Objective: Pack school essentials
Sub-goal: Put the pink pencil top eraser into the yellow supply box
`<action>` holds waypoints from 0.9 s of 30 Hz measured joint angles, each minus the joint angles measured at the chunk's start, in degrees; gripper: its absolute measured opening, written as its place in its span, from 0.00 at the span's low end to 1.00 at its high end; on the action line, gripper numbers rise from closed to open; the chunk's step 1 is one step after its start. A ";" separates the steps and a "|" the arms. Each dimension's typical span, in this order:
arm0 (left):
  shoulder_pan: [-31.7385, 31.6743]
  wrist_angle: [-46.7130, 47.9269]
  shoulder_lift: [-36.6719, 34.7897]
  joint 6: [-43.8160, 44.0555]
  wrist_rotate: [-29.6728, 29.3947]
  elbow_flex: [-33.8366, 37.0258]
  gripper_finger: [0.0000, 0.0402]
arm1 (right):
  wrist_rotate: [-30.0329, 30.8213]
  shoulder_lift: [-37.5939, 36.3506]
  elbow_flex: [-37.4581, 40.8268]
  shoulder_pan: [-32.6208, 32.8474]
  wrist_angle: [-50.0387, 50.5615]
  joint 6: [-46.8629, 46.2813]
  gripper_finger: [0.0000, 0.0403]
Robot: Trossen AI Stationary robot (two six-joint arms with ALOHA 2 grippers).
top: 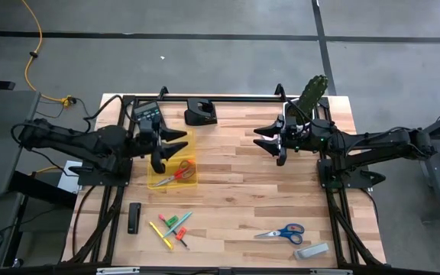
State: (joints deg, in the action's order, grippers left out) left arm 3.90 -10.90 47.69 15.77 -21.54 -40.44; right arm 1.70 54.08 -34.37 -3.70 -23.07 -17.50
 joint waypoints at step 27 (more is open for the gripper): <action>-0.11 0.79 -0.14 -7.00 -0.10 0.00 0.43 | -2.28 -0.01 -0.63 0.30 -0.42 -1.06 0.51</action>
State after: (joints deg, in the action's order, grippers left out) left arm 3.79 -10.11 47.55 8.78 -21.64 -40.45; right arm -0.58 54.08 -35.00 -3.40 -23.49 -18.56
